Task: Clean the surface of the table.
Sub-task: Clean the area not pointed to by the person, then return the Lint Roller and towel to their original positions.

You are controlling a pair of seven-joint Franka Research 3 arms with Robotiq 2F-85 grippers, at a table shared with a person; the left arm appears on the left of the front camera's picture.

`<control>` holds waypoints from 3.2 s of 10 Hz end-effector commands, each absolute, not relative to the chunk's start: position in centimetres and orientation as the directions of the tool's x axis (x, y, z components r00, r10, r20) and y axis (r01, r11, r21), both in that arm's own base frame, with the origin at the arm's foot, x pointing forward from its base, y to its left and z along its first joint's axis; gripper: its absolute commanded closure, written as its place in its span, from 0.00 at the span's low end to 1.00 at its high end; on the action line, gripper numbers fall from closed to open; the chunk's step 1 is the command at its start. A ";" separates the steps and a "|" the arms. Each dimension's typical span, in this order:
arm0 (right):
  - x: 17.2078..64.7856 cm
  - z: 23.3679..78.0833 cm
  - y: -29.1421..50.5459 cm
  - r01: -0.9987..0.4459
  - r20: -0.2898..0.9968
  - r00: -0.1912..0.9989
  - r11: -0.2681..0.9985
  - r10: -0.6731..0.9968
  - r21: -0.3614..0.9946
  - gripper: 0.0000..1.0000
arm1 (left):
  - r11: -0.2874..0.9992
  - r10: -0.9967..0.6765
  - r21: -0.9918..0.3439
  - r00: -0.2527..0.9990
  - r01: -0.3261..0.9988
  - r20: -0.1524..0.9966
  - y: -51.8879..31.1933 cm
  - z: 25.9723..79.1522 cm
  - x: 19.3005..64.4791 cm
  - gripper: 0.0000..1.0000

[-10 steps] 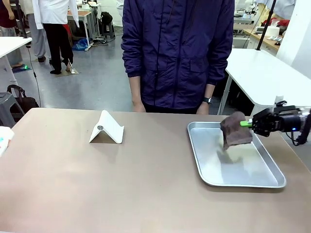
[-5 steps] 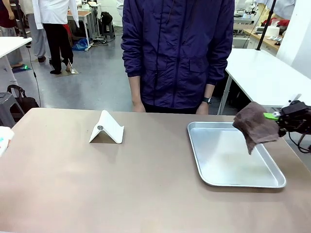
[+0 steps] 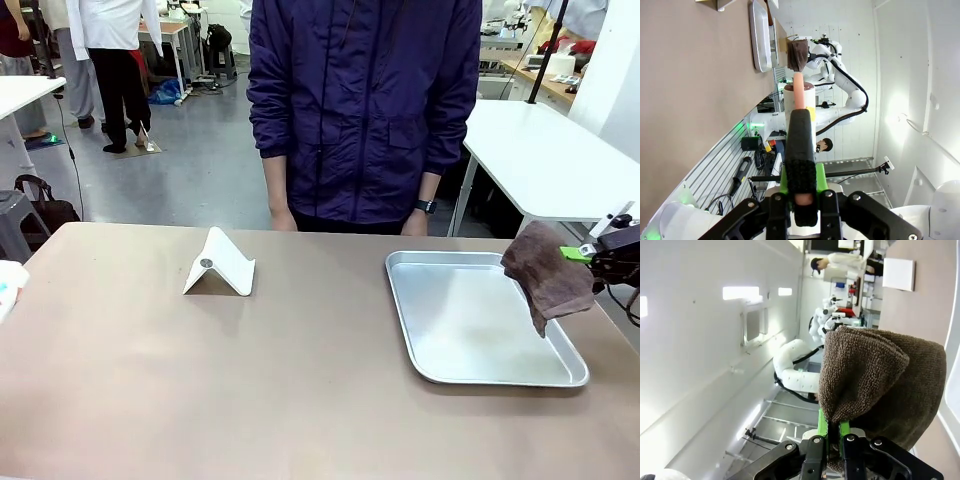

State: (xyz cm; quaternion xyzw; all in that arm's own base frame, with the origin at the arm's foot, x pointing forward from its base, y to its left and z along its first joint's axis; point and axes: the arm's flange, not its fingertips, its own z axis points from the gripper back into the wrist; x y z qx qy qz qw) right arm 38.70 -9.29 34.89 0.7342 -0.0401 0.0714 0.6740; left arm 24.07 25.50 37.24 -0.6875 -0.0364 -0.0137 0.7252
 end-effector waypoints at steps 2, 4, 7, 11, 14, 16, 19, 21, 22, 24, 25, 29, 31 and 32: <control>38.9 35.2 -9.2 -0.151 0.156 0.987 -0.101 0.045 0.983 0.90 | 0.041 0.033 -0.997 0.997 0.064 0.066 26.0 38.0 23.9 0.97; 38.9 35.2 -9.2 -0.151 0.156 0.987 -0.101 0.045 0.983 0.90 | 0.041 0.033 -0.997 0.997 0.064 0.066 26.0 38.0 23.9 0.97; 38.9 35.2 -9.2 -0.151 0.156 0.987 -0.101 0.045 0.983 0.90 | 0.041 0.033 -0.997 0.997 0.064 0.066 26.0 38.0 23.9 0.97; 38.9 35.2 -9.2 -0.151 0.156 0.987 -0.101 0.045 0.983 0.90 | 0.041 0.033 -0.997 0.997 0.064 0.066 26.0 38.0 23.9 0.97; 38.9 35.2 -9.2 -0.151 0.156 0.987 -0.101 0.045 0.983 0.90 | 0.041 0.033 -0.997 0.997 0.064 0.066 26.0 38.0 23.9 0.97; 38.8 34.8 -9.2 -0.151 0.155 0.987 -0.091 0.040 0.984 0.90 | 0.054 0.030 -0.996 0.997 0.070 0.072 25.5 37.2 24.1 0.78; 41.4 36.8 -3.5 -0.201 0.202 0.974 -0.018 0.100 0.979 0.90 | 0.101 -0.112 -0.992 0.992 0.068 0.057 21.1 39.8 25.0 0.78; 43.1 38.2 1.4 -0.233 0.222 0.965 0.069 0.140 0.970 0.90 | 0.157 -0.180 -0.986 0.983 0.052 0.023 16.7 41.4 27.2 0.78; 44.0 38.6 3.7 -0.250 0.238 0.960 0.072 0.146 0.966 0.90 | 0.208 -0.168 -0.978 0.986 0.031 -0.004 14.8 41.7 28.5 0.78; 45.2 39.6 9.7 -0.299 0.287 0.945 0.063 0.155 0.952 0.90 | 0.248 -0.088 -0.968 0.995 -0.025 -0.048 9.7 43.4 30.9 0.78; 45.4 39.7 13.2 -0.290 0.278 0.948 0.055 0.157 0.956 0.90 | 0.282 -0.013 -0.959 0.999 -0.038 -0.043 7.1 44.5 32.7 0.78; 45.5 37.4 21.5 -0.196 0.186 0.977 0.088 0.106 0.977 0.90 | 0.458 0.207 -0.888 0.976 -0.035 0.069 2.0 47.4 40.0 0.78; 46.1 35.3 23.4 -0.163 0.149 0.983 0.143 0.108 0.976 0.90 | 0.534 0.157 -0.845 0.985 -0.025 0.070 0.4 46.9 43.6 0.78; 46.5 34.2 24.0 -0.153 0.134 0.985 0.182 0.110 0.971 0.90 | 0.549 0.022 -0.836 0.999 0.019 0.037 -0.1 46.2 45.1 0.78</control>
